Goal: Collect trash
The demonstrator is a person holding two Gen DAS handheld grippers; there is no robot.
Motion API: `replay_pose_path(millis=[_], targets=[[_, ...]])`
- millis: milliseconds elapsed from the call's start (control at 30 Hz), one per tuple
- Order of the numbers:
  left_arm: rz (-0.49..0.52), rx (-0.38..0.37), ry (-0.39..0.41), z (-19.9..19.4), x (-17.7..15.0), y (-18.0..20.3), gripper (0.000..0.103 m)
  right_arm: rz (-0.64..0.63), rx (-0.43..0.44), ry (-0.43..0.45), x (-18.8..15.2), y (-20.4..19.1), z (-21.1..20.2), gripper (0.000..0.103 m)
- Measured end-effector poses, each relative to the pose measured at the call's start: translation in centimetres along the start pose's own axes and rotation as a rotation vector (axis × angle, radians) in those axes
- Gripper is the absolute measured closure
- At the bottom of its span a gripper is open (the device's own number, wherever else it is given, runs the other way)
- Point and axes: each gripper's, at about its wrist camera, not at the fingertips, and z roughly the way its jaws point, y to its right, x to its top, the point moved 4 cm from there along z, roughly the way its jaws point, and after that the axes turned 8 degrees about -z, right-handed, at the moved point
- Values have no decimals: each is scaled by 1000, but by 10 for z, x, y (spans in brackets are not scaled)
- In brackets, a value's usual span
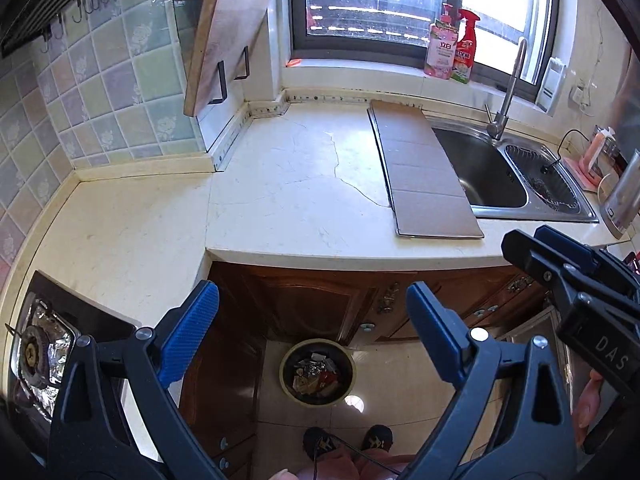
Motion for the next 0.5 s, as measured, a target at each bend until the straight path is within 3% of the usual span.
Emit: replay_pose_path(millis=[500], targets=[[-35, 21, 11, 3, 3, -6, 10, -18, 8, -27, -9, -9, 7, 49]])
